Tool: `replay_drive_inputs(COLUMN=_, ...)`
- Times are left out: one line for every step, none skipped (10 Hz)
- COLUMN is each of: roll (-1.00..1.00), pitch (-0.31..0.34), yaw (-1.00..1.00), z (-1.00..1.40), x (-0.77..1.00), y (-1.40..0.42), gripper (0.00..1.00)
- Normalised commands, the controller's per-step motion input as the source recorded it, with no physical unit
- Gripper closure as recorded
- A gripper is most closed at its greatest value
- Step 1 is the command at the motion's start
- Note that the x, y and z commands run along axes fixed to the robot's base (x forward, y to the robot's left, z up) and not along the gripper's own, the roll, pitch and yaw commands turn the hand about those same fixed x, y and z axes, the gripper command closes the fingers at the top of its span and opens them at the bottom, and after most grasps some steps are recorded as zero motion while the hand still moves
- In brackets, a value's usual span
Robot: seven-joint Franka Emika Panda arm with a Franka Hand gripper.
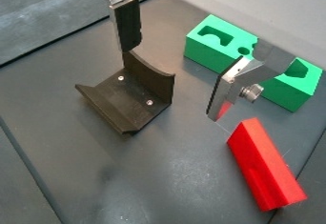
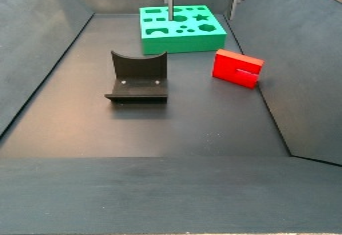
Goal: Pick up the double-square object. Move up. Place the double-square object on the fixture. Regrasp the double-square object. Move to above the board. Insert the double-square object.
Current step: Pick up the double-square object.
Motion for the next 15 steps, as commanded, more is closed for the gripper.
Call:
replay_drive_inputs(roll=0.0, pitch=0.0, yaw=0.0, z=0.0, x=0.0, y=-0.03, gripper=0.0)
replay_drive_inputs(roll=0.02, pitch=-0.014, yaw=0.0, z=0.0, x=-0.03, y=-0.11, gripper=0.0)
replay_drive_inputs(roll=-0.04, pitch=-0.009, yaw=0.03, z=-0.16, x=-0.3, y=-0.05, gripper=0.0)
replay_drive_inputs(roll=-0.03, pitch=-0.077, yaw=0.42, z=-0.38, x=-0.78, y=-0.23, gripper=0.0)
replay_drive_inputs(roll=0.0, pitch=0.0, yaw=0.68, z=-0.35, x=-0.34, y=-0.26, gripper=0.0)
replay_drive_inputs(roll=0.0, pitch=0.0, yaw=0.72, z=-0.33, x=-0.27, y=-0.26, gripper=0.0)
replay_drive_inputs(roll=-0.01, pitch=0.026, yaw=0.73, z=-0.32, x=-0.18, y=-0.28, gripper=0.0)
replay_drive_inputs(roll=0.0, pitch=0.041, yaw=0.74, z=-0.39, x=-0.16, y=-0.29, gripper=0.0)
replay_drive_inputs(roll=0.0, pitch=0.059, yaw=0.74, z=-0.44, x=-0.14, y=-0.31, gripper=0.0)
replay_drive_inputs(roll=0.0, pitch=0.079, yaw=0.71, z=-0.5, x=-0.15, y=-0.36, gripper=0.0)
replay_drive_inputs(roll=0.0, pitch=0.091, yaw=0.69, z=-0.5, x=-0.18, y=-0.39, gripper=0.0)
replay_drive_inputs(roll=0.0, pitch=0.031, yaw=0.65, z=-0.45, x=-0.31, y=-0.34, gripper=0.0)
replay_drive_inputs(roll=0.0, pitch=0.0, yaw=0.61, z=-0.49, x=-0.41, y=-0.33, gripper=0.0)
replay_drive_inputs(roll=0.0, pitch=0.0, yaw=0.59, z=-0.57, x=-0.42, y=-0.3, gripper=0.0)
replay_drive_inputs(roll=0.06, pitch=-0.004, yaw=0.57, z=-0.67, x=-0.54, y=-0.26, gripper=0.0)
